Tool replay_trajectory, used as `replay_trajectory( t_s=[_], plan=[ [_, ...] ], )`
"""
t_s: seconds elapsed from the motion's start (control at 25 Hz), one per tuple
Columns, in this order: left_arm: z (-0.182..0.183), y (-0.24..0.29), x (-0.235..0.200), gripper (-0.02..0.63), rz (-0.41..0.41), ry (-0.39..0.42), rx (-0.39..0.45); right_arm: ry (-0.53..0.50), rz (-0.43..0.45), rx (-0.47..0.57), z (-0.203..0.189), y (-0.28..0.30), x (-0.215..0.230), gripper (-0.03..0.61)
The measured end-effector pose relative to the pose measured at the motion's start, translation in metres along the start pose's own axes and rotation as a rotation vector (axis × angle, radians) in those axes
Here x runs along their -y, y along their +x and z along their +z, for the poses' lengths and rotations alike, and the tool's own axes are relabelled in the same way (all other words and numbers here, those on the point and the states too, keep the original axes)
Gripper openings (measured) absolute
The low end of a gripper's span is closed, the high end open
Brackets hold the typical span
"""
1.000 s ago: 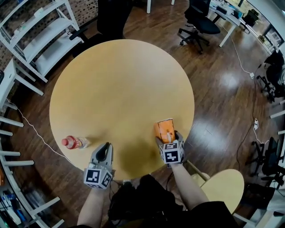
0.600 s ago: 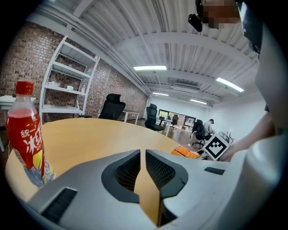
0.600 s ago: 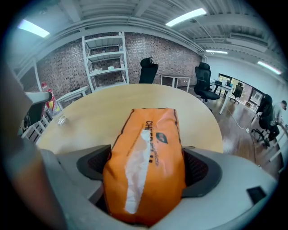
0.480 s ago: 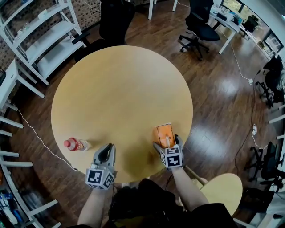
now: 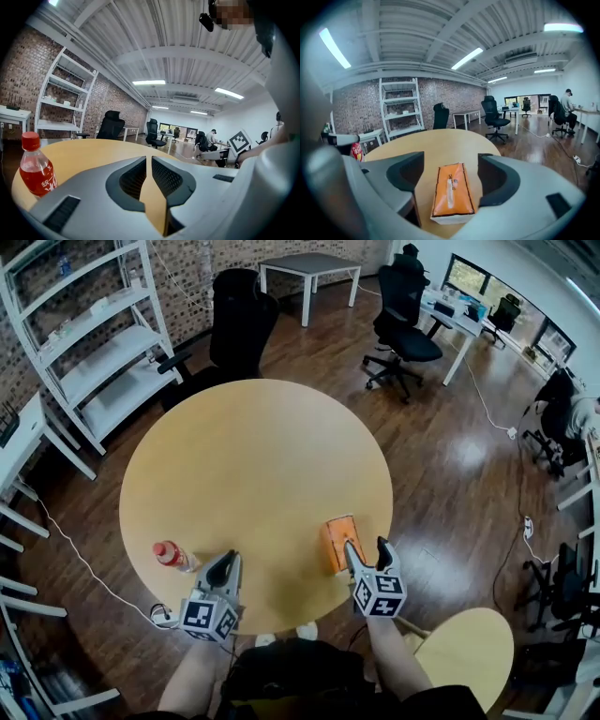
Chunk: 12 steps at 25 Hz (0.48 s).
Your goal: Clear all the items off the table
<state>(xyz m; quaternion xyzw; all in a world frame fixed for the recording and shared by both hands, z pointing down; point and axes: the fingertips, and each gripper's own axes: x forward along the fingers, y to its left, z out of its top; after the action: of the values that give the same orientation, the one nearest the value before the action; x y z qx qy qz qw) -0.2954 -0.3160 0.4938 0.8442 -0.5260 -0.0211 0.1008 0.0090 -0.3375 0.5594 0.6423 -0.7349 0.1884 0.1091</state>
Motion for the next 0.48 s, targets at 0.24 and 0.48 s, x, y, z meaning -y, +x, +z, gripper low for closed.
replay_trajectory(
  t_s=[0.24,0.48],
  plan=[
    [0.01,-0.02,0.005,0.038,-0.026,0.003,0.022,0.171,0.008,0.244,0.059,-0.068,-0.004,0.218],
    [0.013,-0.044,-0.002,0.035,-0.006,-0.013,0.055,0.119,-0.05,0.334,0.079,-0.109,-0.007,0.103]
  ],
)
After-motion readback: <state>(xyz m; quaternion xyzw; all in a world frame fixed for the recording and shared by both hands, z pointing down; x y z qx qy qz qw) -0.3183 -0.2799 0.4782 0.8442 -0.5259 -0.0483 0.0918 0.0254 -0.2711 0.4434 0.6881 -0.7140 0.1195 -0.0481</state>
